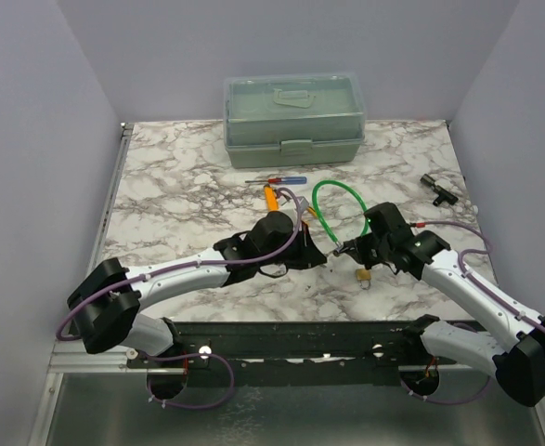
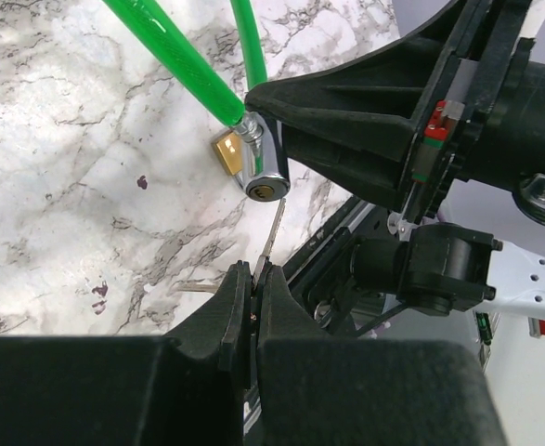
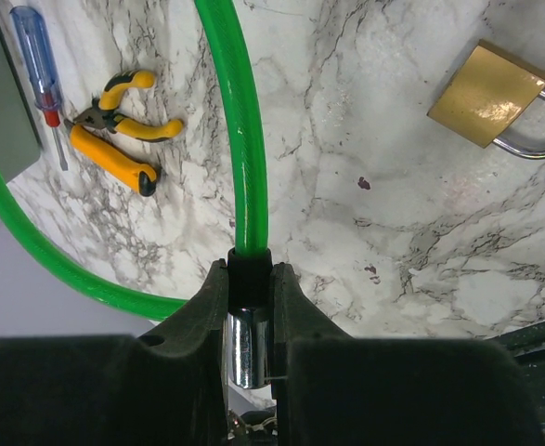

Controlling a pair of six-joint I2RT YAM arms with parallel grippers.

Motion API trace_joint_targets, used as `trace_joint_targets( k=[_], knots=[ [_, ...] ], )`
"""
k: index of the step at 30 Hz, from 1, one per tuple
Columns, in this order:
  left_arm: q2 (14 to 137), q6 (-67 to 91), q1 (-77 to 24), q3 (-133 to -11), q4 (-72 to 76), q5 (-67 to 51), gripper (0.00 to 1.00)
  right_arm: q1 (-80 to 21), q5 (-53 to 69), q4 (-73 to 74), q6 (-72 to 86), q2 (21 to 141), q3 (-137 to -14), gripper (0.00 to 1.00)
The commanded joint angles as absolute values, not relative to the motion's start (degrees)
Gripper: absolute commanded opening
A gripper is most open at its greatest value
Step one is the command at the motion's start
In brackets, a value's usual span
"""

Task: Unlock with the key

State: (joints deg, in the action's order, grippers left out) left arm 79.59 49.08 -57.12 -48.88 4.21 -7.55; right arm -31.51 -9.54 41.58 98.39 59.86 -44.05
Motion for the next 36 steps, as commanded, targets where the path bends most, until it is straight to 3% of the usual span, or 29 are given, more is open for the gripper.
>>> trace_joint_targets(
  k=[1, 36],
  knots=[
    [80.4, 50.3, -57.2, -47.5, 6.2, -6.8, 0.0, -31.5, -11.8, 38.6, 99.6, 59.8, -43.8, 0.0],
    [82.5, 59.7, -57.1, -43.2, 14.1, -9.1, 0.0, -31.6, -11.7, 31.0, 96.9, 58.0, -39.1, 0.0]
  ],
)
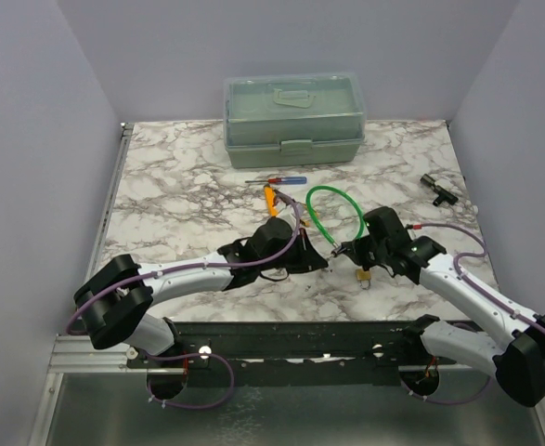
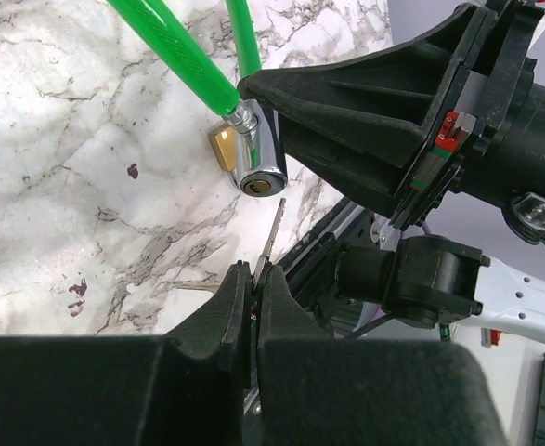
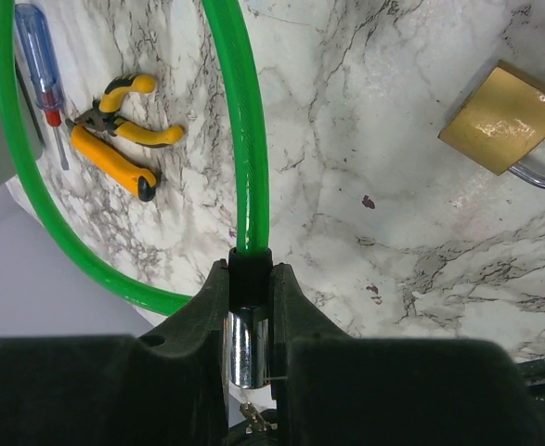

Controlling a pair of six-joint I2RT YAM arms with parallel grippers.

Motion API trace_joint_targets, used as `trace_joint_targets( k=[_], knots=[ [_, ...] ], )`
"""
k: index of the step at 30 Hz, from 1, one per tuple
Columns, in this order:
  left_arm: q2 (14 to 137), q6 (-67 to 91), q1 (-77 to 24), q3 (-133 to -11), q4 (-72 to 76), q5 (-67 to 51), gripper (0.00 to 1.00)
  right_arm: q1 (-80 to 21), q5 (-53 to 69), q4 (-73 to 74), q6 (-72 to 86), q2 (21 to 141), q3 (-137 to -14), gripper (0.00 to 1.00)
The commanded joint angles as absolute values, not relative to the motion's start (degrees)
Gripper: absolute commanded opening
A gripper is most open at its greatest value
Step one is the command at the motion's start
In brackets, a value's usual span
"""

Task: Unlock with the key

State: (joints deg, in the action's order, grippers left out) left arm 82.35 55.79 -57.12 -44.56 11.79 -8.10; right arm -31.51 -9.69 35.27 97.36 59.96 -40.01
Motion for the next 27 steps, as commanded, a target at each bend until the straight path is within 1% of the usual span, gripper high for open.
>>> trace_joint_targets(
  k=[1, 9, 27],
  knots=[
    [82.4, 60.9, -57.1, -42.9, 14.2, -9.1, 0.0, -31.6, -11.7, 30.6, 96.8, 57.9, -38.8, 0.0],
    [82.3, 68.1, -56.1, -39.3, 19.9, -12.0, 0.0, -31.5, -11.6, 28.3, 95.9, 56.6, -37.2, 0.0],
    [84.7, 67.3, -56.0, -38.6, 22.5, -11.9, 0.0, -31.6, -10.0, 25.8, 94.0, 56.2, -36.0, 0.0]
  ],
)
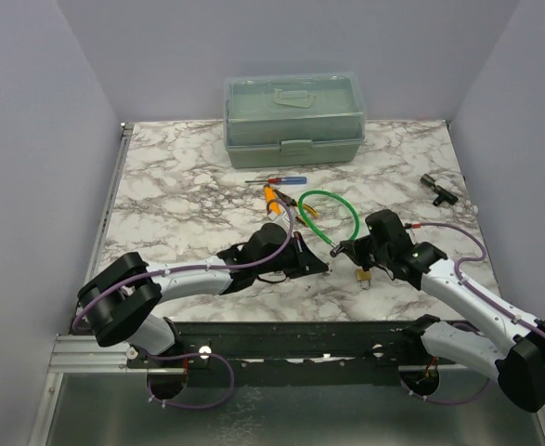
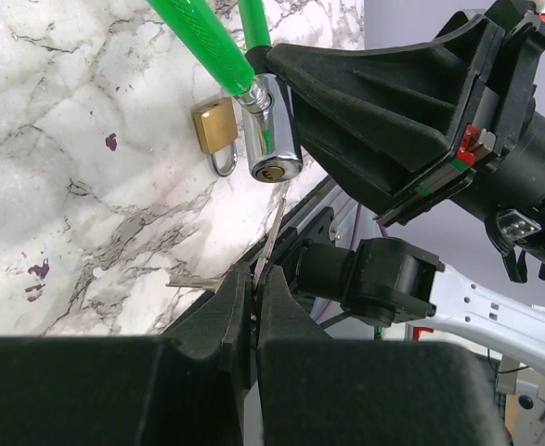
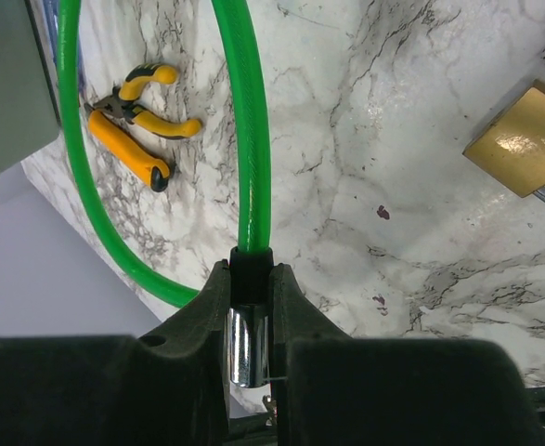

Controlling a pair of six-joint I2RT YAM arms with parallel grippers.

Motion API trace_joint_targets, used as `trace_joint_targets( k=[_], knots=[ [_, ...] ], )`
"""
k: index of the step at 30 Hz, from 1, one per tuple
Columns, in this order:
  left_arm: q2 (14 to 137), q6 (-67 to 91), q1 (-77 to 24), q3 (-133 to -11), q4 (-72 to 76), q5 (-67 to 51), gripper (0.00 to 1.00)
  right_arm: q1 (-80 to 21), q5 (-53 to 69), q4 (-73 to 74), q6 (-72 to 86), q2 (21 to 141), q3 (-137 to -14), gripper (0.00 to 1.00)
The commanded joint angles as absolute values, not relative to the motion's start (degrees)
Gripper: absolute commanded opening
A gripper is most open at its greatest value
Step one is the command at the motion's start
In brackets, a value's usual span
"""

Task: Unlock with the key

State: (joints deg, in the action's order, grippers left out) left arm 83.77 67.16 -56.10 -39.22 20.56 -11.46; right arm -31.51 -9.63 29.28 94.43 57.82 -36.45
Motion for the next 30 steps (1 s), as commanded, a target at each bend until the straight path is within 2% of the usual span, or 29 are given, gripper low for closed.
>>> trace_joint_targets(
  k=[1, 18, 23, 24, 25, 29, 30],
  knots=[
    [84.8, 67.2, -56.0, -38.7, 22.5, -11.8, 0.0, -31.6, -9.9, 25.8, 94.0, 56.1, -35.9, 0.0],
    [84.3, 67.6, -55.3, -37.9, 22.6, -10.4, 0.0, -31.5, -9.7, 24.2, 92.6, 55.5, -34.5, 0.0],
    [80.8, 67.6, -54.0, -35.8, 21.0, -10.2, 0.0, -31.6, -10.5, 24.9, 86.4, 57.4, -35.7, 0.0],
    [79.6, 67.5, -53.6, -35.1, 19.9, -9.8, 0.0, -31.6, -10.7, 25.6, 85.0, 58.3, -36.4, 0.03],
    [78.5, 67.3, -53.3, -34.8, 18.7, -9.2, 0.0, -31.6, -10.6, 26.7, 83.6, 59.7, -37.4, 0.1],
    [74.1, 65.9, -51.6, -33.3, 13.3, -7.7, 0.0, -31.6, -8.9, 31.2, 80.2, 67.4, -42.5, 0.52],
    [73.2, 65.8, -51.1, -32.8, 12.5, -7.6, 0.0, -31.6, -8.1, 31.7, 80.0, 69.1, -43.2, 0.58]
  ],
)
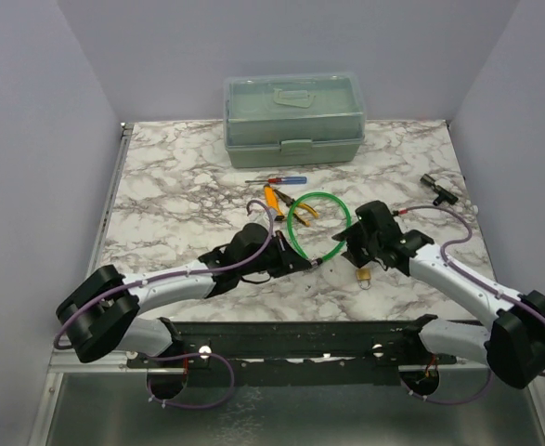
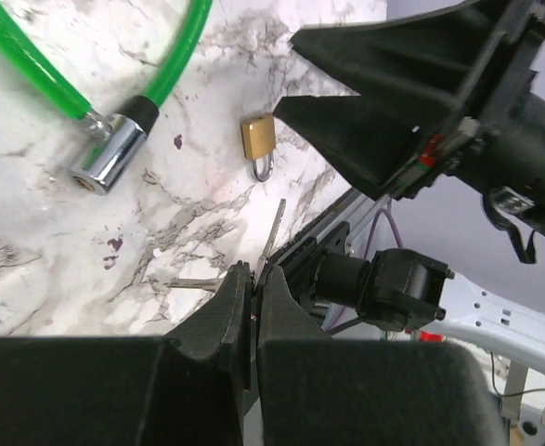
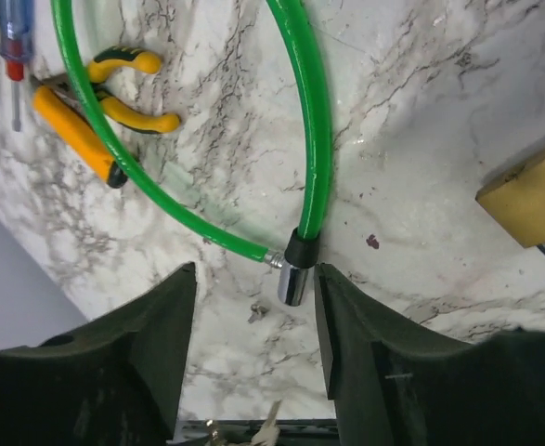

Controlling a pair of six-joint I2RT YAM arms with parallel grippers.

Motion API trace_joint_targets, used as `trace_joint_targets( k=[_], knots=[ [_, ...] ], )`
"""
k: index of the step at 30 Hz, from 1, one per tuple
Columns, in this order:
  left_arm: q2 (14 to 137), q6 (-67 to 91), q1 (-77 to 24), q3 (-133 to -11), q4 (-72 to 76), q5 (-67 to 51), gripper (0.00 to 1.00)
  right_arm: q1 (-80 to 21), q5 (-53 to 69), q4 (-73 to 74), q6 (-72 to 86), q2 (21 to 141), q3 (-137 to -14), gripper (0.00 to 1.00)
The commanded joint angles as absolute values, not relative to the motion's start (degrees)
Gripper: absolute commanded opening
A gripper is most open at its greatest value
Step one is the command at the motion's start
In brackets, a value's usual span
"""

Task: Unlock with the key

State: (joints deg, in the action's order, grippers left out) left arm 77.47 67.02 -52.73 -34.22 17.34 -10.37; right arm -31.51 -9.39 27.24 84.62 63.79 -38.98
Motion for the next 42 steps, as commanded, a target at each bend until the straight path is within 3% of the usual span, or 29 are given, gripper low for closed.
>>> trace_joint_targets(
  k=[1, 5, 8, 19, 33, 42],
  knots=[
    [72.3, 65.6, -50.9, -32.3, 12.0, -7.6, 0.0, -31.6, -7.1, 31.8, 80.0, 70.6, -43.7, 0.63],
    [69.2, 64.9, -49.8, -30.9, 9.0, -7.2, 0.0, -32.0, -4.0, 31.3, 80.9, 74.9, -45.5, 0.77],
    [66.5, 64.6, -49.4, -29.6, 7.2, -6.4, 0.0, -32.9, -4.2, 33.8, 82.9, 78.0, -48.5, 0.77],
    [60.0, 64.0, -47.8, -25.0, 6.2, -6.0, 0.0, -36.1, -3.6, 47.8, 87.2, 94.1, -61.2, 0.71],
    [53.8, 64.4, -46.5, -20.7, 5.2, -7.6, 0.0, -40.3, -4.5, 48.2, 92.4, 102.1, -62.7, 0.61],
    [51.1, 65.1, -46.5, -18.8, 5.2, -7.3, 0.0, -40.3, -6.7, 49.7, 94.2, 102.9, -62.9, 0.6]
  ],
)
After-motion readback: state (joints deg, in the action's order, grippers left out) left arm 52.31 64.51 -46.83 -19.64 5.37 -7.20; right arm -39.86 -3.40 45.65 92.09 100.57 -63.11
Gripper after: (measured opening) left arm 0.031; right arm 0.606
